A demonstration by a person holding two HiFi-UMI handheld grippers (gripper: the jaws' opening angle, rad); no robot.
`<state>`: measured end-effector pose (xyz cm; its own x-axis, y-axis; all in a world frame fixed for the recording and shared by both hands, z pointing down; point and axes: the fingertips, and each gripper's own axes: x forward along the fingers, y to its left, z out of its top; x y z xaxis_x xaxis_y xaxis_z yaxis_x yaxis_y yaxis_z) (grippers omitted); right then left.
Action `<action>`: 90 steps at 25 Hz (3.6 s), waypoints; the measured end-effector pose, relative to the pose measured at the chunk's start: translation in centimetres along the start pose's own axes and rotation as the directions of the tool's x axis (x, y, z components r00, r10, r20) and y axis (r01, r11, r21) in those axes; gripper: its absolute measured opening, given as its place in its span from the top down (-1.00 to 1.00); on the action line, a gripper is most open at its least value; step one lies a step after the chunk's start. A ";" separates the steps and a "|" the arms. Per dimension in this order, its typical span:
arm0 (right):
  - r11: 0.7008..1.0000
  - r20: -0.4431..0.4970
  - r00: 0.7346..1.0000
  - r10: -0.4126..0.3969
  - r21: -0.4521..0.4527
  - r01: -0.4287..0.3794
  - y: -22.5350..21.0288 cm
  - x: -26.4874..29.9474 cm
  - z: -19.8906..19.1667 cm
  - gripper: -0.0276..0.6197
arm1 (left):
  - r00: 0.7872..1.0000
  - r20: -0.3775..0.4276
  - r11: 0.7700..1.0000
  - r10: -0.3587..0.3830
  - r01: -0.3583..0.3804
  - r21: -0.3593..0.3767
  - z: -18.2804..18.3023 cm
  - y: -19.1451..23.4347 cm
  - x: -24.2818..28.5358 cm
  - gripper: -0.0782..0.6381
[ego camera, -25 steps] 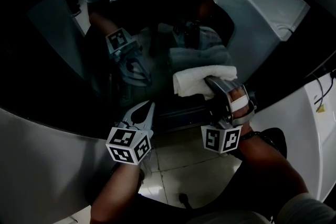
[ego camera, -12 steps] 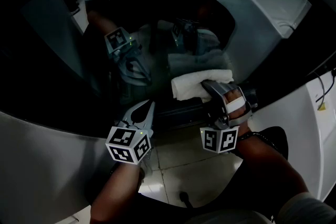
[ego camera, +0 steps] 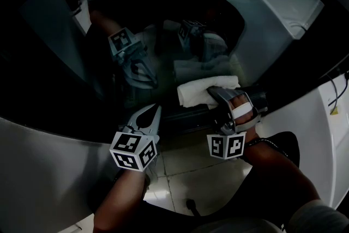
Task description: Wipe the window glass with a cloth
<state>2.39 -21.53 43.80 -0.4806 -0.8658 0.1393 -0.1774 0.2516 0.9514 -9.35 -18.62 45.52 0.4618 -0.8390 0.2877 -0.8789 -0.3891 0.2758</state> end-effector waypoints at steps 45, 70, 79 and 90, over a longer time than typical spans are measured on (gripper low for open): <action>0.980 -0.053 0.978 0.200 0.022 -0.199 5.1 0.3 -1.2 0.64 | 1.000 -0.002 1.000 -0.002 0.002 -0.004 0.5 -0.7 -0.1 0.73; 0.898 -0.077 0.895 0.439 0.076 -0.434 1.6 -2.3 -0.2 0.66 | 1.000 0.026 1.000 -0.017 0.017 -0.012 1.0 -1.1 0.3 0.73; 0.978 -0.040 0.978 0.207 0.037 -0.205 -11.2 -6.9 1.6 0.67 | 1.000 0.021 1.000 -0.013 0.013 -0.025 0.2 -0.5 -0.1 0.73; 0.947 0.034 0.954 -0.296 -0.118 0.298 -28.7 -9.5 1.8 0.67 | 1.000 0.020 1.000 0.006 -0.006 0.001 0.2 -0.2 -0.3 0.73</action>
<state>10.49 -19.71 14.65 -0.4353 -0.8862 -0.1585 -0.2100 -0.0712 0.9751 -9.34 -18.40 45.21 0.4541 -0.8488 0.2710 -0.8818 -0.3846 0.2728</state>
